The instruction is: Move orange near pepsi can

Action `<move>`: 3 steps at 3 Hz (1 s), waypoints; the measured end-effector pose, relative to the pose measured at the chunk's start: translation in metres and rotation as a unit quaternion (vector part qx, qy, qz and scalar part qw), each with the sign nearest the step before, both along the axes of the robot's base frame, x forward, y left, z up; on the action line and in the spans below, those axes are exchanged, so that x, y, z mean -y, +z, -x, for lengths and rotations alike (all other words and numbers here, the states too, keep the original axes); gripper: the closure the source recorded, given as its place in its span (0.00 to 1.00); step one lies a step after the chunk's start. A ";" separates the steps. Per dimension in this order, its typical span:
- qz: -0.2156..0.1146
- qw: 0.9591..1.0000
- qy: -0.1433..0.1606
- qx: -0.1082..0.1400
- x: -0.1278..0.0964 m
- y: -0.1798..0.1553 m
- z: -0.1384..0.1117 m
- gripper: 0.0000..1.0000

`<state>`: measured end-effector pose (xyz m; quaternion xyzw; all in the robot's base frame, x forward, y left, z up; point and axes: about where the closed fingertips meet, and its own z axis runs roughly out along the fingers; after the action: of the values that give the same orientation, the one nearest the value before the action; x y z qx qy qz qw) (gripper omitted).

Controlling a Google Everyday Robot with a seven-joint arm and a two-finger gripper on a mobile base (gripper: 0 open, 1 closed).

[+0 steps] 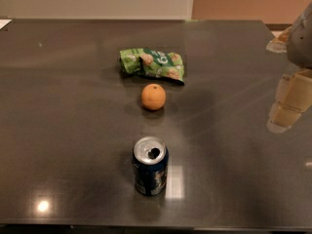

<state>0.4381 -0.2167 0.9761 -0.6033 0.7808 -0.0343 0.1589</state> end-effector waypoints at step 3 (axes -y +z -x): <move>-0.022 0.999 0.041 0.007 -0.036 0.004 -0.025 0.00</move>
Offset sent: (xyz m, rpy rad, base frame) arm 0.0198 0.0188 0.0058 0.0254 0.0212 0.0590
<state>0.4633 -0.1804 0.9801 -0.6309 0.7549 -0.0147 0.1788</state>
